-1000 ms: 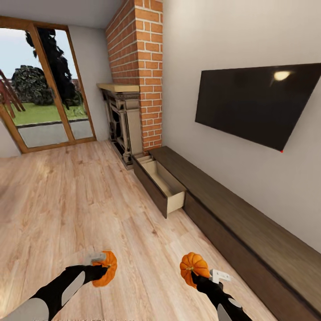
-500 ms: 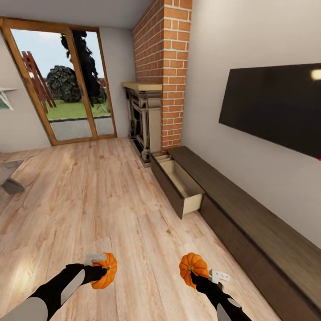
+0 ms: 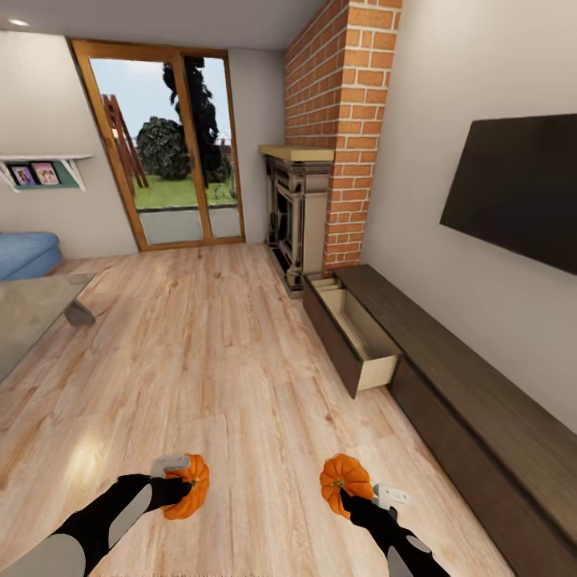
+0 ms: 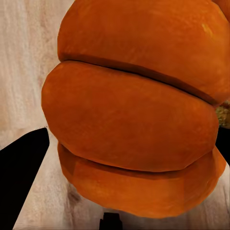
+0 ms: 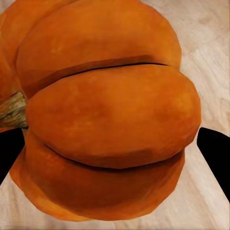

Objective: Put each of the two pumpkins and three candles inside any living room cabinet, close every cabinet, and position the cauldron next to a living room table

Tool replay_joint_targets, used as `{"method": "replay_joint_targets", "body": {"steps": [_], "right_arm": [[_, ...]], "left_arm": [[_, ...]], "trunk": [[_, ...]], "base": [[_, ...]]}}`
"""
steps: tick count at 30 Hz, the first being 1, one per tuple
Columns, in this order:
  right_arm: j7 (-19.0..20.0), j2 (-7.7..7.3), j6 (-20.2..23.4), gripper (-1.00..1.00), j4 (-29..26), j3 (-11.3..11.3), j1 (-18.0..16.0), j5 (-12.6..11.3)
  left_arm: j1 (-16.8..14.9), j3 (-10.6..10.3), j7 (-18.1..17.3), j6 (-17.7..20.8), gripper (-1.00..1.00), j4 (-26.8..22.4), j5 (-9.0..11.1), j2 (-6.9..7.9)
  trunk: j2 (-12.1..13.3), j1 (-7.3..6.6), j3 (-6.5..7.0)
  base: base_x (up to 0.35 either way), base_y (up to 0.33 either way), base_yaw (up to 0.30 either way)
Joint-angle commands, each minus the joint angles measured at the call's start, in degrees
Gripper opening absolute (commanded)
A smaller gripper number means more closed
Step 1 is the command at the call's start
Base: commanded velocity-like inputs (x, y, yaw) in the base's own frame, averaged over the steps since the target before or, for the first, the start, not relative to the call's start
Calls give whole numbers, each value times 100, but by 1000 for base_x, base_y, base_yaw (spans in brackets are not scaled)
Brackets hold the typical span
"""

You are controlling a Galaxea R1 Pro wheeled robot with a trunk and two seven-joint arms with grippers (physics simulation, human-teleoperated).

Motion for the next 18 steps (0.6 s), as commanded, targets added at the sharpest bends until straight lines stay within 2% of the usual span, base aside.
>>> {"method": "replay_joint_targets", "body": {"steps": [1, 15, 18], "right_arm": [[8, -3, -27, -100, 2, 26, -5, -62], [8, -4, -27, -100, 3, 28, -5, -61], [8, -4, -27, -100, 3, 28, -5, -61]], "left_arm": [[-5, -42, 66, 17, -100, -16, 47, 6], [-5, -36, 66, -10, -100, -16, 47, 7], [-5, -34, 66, -10, -100, -16, 47, 8]], "trunk": [[-4, 0, -8], [-4, 0, -39], [-4, 0, -42]], "base": [[0, 0, 291], [1, 0, 291], [102, 0, 291]]}}
